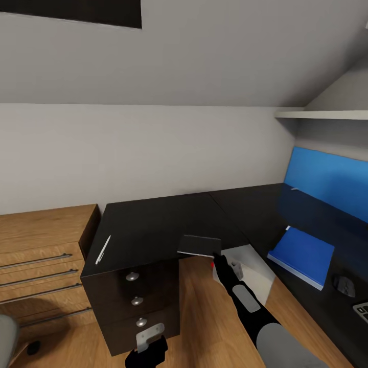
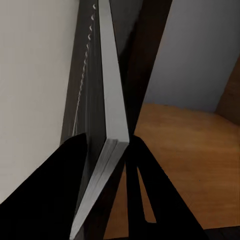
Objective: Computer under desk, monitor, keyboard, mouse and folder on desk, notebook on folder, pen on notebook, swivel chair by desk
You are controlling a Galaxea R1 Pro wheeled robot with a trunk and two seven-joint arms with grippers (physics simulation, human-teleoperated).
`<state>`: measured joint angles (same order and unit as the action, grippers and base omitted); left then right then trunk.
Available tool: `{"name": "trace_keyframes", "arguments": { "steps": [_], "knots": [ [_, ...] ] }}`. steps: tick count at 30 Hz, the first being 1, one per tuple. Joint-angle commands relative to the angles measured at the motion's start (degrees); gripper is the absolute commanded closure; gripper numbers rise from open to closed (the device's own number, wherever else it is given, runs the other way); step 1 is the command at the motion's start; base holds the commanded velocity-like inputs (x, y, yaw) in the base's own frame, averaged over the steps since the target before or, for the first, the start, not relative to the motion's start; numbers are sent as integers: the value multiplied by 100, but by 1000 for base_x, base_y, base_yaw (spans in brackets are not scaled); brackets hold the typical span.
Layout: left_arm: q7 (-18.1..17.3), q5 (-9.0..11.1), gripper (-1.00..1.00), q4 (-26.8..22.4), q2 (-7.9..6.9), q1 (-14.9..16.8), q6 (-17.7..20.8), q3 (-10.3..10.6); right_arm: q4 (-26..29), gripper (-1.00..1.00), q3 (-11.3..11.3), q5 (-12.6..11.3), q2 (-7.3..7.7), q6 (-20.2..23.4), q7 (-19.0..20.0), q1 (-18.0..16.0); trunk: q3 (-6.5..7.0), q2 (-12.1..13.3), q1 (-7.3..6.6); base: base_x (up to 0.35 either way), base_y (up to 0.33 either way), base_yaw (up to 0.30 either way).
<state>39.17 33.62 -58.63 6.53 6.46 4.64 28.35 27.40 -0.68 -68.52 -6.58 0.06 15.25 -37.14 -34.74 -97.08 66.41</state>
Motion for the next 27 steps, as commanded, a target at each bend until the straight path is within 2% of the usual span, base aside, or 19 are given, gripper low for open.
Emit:
{"name": "trace_keyframes", "arguments": {
  "steps": [1,13,19,27],
  "knots": [
    [38,13,-100,-9,-3,4,28,12,-6,100,-11,-65,4,3,21,-4,-6,-3,0,0,0,0],
    [38,13,-100,-8,-3,4,28,12,-5,100,-12,-65,-1,3,30,-4,192,438,-242,0,0,0],
    [38,13,-100,23,53,4,28,12,-5,100,-12,-65,-1,-9,31,-4,299,679,-374,0,0,0],
    [38,5,-100,138,134,4,28,53,10,100,-42,-57,-26,-619,93,4,443,1000,-550,0,0,0]
  ]
}}
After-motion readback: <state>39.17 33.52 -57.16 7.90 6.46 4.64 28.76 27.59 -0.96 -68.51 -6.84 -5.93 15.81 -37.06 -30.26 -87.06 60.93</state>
